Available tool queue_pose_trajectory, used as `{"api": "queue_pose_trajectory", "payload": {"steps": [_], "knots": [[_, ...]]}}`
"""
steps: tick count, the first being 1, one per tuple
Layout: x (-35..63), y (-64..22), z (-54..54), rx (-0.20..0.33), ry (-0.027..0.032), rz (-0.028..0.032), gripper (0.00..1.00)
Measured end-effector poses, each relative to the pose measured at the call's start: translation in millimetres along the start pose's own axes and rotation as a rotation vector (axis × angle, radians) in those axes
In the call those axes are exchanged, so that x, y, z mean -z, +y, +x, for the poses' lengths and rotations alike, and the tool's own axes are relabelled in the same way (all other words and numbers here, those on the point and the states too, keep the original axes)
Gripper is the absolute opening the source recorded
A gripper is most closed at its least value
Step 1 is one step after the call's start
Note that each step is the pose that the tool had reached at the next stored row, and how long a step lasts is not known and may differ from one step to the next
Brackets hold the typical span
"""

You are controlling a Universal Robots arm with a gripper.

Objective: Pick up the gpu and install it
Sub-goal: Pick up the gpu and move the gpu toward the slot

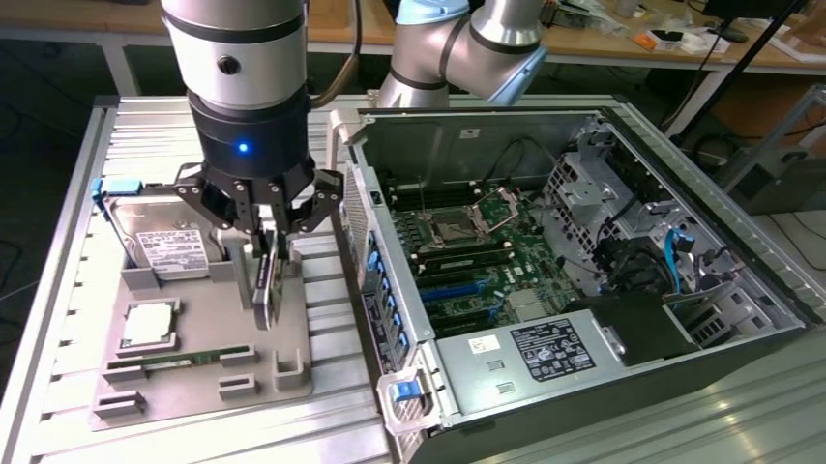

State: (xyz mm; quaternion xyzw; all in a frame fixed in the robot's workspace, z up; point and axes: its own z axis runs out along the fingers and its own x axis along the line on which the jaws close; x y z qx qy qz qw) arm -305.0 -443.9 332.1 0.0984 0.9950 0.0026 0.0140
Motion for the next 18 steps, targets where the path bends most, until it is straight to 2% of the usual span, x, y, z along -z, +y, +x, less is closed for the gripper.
{"api": "queue_pose_trajectory", "payload": {"steps": [18], "knots": [[14.6, 0.1, -0.4, 0.000, 0.0006, 0.0001, 0.27]]}}
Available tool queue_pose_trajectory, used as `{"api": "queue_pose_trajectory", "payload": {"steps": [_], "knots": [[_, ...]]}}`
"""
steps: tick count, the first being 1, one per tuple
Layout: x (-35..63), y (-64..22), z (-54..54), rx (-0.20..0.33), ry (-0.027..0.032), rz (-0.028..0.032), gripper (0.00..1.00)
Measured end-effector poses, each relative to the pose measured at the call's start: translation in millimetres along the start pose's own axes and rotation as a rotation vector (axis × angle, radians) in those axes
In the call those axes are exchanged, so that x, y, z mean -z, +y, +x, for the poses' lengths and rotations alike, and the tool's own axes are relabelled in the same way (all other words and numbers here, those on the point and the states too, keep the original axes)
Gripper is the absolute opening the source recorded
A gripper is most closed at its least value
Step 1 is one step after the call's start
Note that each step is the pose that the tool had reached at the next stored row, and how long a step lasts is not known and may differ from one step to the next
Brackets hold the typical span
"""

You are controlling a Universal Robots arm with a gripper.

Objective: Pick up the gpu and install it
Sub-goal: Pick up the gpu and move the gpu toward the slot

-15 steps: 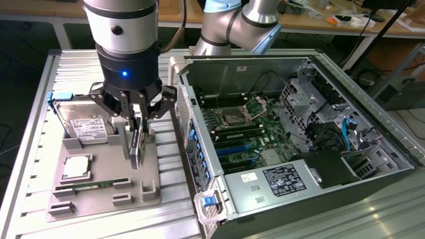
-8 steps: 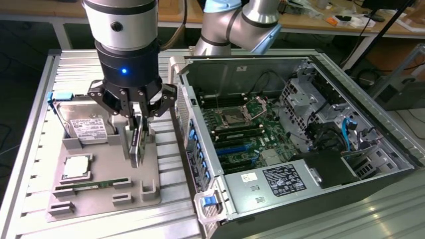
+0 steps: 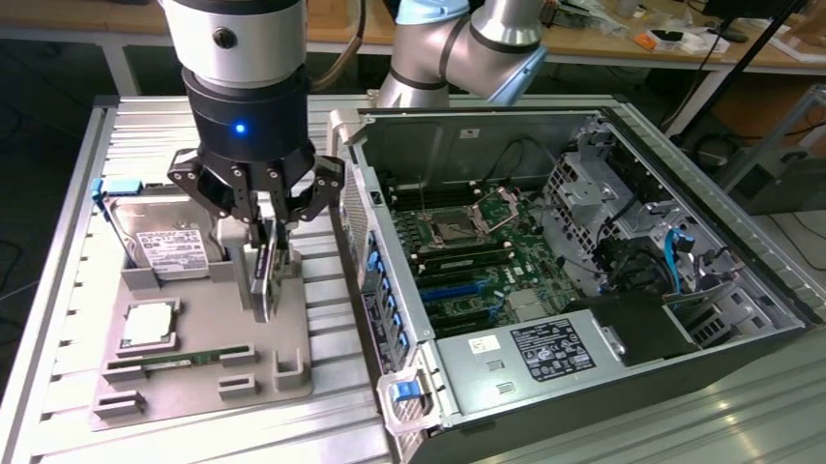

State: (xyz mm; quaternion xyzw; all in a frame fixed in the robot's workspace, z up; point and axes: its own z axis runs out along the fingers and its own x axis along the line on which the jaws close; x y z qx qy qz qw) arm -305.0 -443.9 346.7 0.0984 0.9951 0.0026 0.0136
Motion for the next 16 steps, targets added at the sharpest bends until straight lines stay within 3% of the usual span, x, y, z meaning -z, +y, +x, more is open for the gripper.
{"api": "queue_pose_trajectory", "payload": {"steps": [16], "knots": [[19.2, 0.2, -0.6, 0.009, 0.0006, 0.0004, 0.27]]}}
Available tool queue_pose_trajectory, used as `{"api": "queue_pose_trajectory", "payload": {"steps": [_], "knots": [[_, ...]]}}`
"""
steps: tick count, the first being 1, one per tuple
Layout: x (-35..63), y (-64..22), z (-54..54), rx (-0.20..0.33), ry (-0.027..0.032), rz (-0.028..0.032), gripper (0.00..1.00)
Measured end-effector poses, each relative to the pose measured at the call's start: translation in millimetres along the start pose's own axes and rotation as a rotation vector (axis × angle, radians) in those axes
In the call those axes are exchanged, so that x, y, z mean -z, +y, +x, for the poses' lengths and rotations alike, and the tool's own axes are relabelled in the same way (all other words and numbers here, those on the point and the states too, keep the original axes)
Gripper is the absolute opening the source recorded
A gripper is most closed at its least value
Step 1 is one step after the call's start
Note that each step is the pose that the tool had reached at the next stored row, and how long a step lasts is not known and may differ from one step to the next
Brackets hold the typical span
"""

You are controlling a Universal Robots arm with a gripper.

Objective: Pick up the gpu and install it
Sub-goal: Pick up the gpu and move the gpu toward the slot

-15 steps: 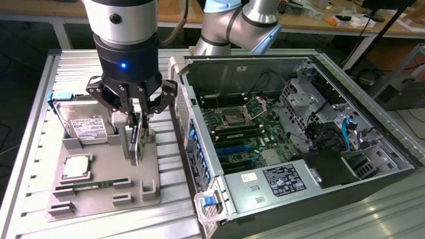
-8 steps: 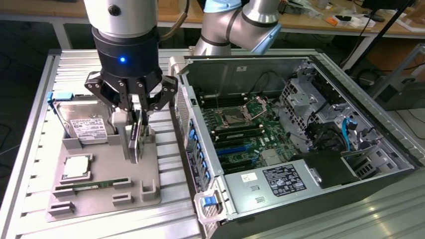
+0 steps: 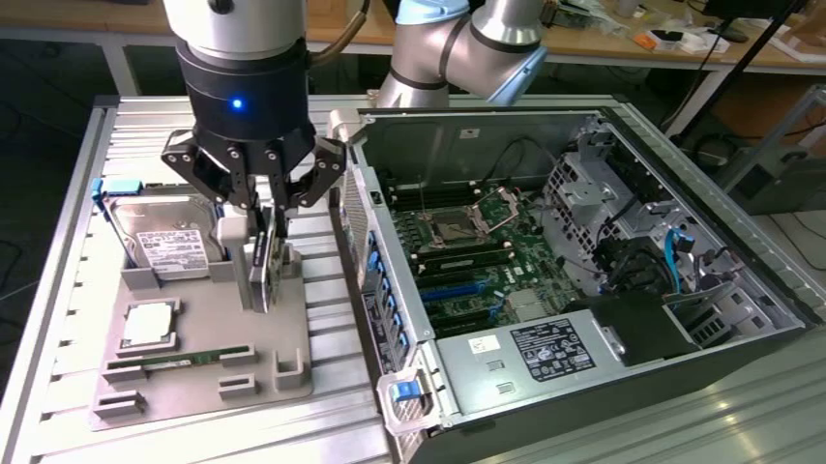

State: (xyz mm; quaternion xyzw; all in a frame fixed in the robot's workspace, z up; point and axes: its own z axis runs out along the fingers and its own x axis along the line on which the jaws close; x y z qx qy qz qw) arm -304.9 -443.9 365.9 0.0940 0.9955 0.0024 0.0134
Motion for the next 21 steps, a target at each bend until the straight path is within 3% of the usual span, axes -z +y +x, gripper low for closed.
{"api": "queue_pose_trajectory", "payload": {"steps": [5, 8, 19, 21], "knots": [[1.6, 0.2, 0.0, 0.003, 0.0007, -0.0030, 0.27], [1.6, 0.2, 0.0, 0.006, 0.0029, -0.0150, 0.27], [1.6, 0.2, -0.1, 0.006, 0.0031, -0.0158, 0.27], [1.6, 0.1, -0.1, 0.006, 0.0057, -0.0298, 0.27]]}}
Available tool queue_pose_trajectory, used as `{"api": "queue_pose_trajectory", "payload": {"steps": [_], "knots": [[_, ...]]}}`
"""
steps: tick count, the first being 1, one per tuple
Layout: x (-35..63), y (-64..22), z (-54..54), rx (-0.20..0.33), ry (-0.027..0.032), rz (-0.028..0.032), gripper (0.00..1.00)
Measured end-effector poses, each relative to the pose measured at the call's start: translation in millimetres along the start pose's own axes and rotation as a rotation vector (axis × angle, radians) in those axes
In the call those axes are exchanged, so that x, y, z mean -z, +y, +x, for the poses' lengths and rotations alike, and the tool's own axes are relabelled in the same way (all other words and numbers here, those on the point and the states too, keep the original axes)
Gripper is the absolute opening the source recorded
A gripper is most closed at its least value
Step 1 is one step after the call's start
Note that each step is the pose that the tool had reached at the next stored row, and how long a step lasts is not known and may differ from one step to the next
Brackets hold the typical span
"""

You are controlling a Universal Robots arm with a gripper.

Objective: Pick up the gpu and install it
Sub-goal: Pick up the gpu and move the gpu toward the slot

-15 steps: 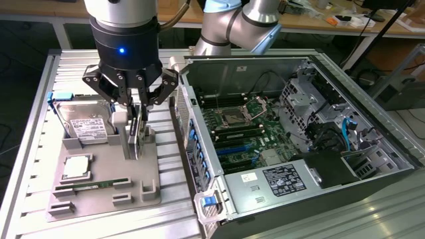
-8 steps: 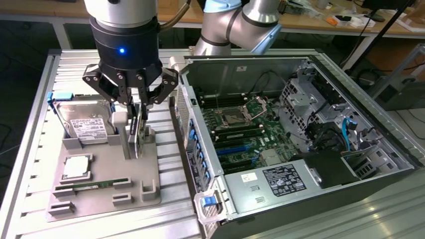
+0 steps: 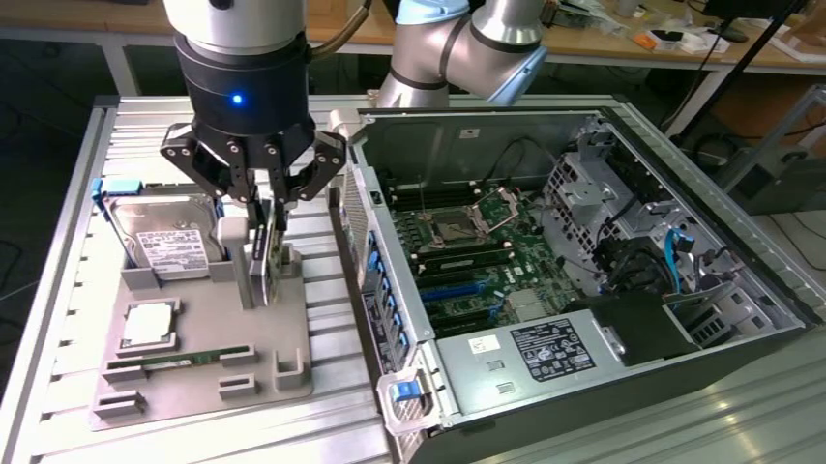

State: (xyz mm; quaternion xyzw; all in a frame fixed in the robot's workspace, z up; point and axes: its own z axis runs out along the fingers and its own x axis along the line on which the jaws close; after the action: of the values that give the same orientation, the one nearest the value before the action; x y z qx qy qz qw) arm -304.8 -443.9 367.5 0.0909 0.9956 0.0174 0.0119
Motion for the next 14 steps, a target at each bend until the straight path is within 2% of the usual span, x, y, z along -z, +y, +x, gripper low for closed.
{"api": "queue_pose_trajectory", "payload": {"steps": [2, 3, 14], "knots": [[0.0, 0.1, 0.0, -0.001, 0.0031, -0.0175, 0.27], [0.2, 0.1, 0.1, -0.001, 0.0038, -0.0209, 0.27], [16.1, 0.7, -0.3, -0.001, 0.0049, -0.0209, 0.27]]}}
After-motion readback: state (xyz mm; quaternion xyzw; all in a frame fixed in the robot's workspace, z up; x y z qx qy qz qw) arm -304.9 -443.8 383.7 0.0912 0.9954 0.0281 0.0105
